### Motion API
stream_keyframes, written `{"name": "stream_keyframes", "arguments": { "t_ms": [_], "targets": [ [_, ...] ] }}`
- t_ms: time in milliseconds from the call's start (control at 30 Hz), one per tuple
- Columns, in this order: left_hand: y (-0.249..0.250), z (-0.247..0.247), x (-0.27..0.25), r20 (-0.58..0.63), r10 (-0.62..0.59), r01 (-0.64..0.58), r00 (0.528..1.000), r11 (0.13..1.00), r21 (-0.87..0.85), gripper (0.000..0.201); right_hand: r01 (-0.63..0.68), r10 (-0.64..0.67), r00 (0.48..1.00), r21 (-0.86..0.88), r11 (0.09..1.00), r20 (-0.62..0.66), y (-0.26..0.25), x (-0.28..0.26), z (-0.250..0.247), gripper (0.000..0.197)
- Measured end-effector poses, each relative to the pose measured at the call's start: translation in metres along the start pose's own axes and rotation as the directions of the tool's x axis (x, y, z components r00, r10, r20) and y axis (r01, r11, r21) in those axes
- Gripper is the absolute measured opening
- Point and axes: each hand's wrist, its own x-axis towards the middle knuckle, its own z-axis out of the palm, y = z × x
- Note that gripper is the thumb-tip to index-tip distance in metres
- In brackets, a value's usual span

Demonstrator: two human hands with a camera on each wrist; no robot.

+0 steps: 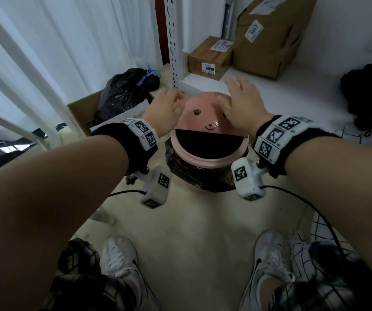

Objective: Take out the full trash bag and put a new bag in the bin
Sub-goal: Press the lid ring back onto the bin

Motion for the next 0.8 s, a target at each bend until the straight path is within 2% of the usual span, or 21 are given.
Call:
{"name": "stream_keyframes", "arguments": {
  "t_ms": [67,100,133,200,267,333,367,433,500,533,633,700,800],
  "targets": [
    [0.001,0.001,-0.001,0.058,0.037,-0.039,0.998,0.999,0.033,0.035,-0.043,0.056,0.985,-0.087,0.995,0.16,0.003,-0.002,0.01,0.058],
    [0.002,0.001,-0.001,0.075,0.048,-0.052,0.996,0.998,0.044,0.036,-0.046,0.062,0.982,-0.091,0.995,0.181,0.004,-0.004,0.013,0.056],
    [0.003,0.001,-0.001,0.079,0.054,-0.058,0.995,0.997,0.053,0.036,-0.028,0.038,0.986,-0.063,0.998,0.16,0.005,-0.005,0.012,0.05],
    [0.004,0.0,-0.001,0.066,0.051,-0.055,0.997,0.997,0.057,0.035,0.067,-0.067,0.998,-0.05,0.996,0.013,0.002,-0.009,0.003,0.034],
    [0.005,-0.001,0.0,0.053,0.033,-0.037,0.998,0.998,0.059,0.035,0.14,-0.149,0.984,-0.088,0.986,-0.102,0.001,-0.015,-0.005,0.034],
    [0.005,-0.002,0.001,0.038,0.015,-0.017,0.999,0.998,0.065,0.035,0.127,-0.133,0.982,-0.05,0.991,-0.131,0.002,-0.02,-0.007,0.035],
    [0.005,-0.002,0.002,0.029,0.01,-0.011,1.0,0.998,0.063,0.036,0.082,-0.084,0.993,-0.02,0.996,-0.088,0.004,-0.023,-0.005,0.048],
    [0.006,-0.003,0.001,0.021,0.0,-0.001,1.0,0.998,0.065,0.039,-0.004,0.004,0.994,0.001,1.0,0.108,0.008,-0.027,-0.001,0.083],
    [0.004,-0.001,0.0,0.067,-0.022,0.016,0.997,0.996,0.086,0.055,-0.005,0.032,0.952,-0.089,0.996,0.303,0.011,-0.028,0.005,0.107],
    [0.001,0.001,0.0,0.115,-0.037,0.027,0.993,0.995,0.094,0.068,0.005,0.036,0.936,-0.115,0.993,0.349,0.012,-0.027,0.009,0.115],
    [-0.006,0.007,-0.003,0.221,-0.083,0.049,0.972,0.987,0.152,0.099,0.021,0.029,0.941,-0.146,0.989,0.336,0.011,-0.022,0.013,0.124],
    [-0.012,0.011,0.0,0.215,-0.105,0.065,0.971,0.98,0.187,0.103,0.046,0.01,0.95,-0.172,0.984,0.311,0.009,-0.015,0.013,0.124],
    [-0.02,0.014,0.011,0.177,-0.11,0.076,0.978,0.98,0.186,0.097,0.053,0.009,0.955,-0.201,0.978,0.295,0.007,0.0,0.015,0.123]
  ]
}}
